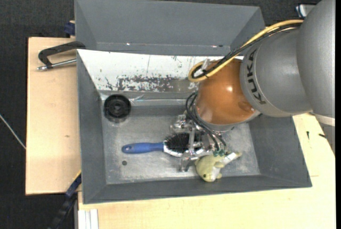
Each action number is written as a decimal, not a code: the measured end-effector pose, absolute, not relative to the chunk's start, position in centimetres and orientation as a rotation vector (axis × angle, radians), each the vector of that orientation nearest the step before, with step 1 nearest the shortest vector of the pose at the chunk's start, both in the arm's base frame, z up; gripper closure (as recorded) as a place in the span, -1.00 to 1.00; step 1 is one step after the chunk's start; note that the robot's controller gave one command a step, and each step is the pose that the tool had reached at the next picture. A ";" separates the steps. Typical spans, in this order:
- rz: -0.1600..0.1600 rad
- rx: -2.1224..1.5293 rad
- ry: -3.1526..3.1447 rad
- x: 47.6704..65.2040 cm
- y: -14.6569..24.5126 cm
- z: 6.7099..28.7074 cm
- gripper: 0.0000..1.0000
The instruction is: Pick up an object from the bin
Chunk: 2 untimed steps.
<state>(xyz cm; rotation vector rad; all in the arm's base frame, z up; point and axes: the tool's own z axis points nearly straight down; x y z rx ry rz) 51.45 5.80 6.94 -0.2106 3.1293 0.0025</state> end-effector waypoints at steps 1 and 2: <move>0.004 -0.207 3.120 51.7 5.8 7.4 1.00; -0.001 -0.451 3.097 51.0 4.0 20.2 1.00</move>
Offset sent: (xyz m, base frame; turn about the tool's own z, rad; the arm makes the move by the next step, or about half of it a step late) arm 0.0000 0.0000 0.0000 0.0000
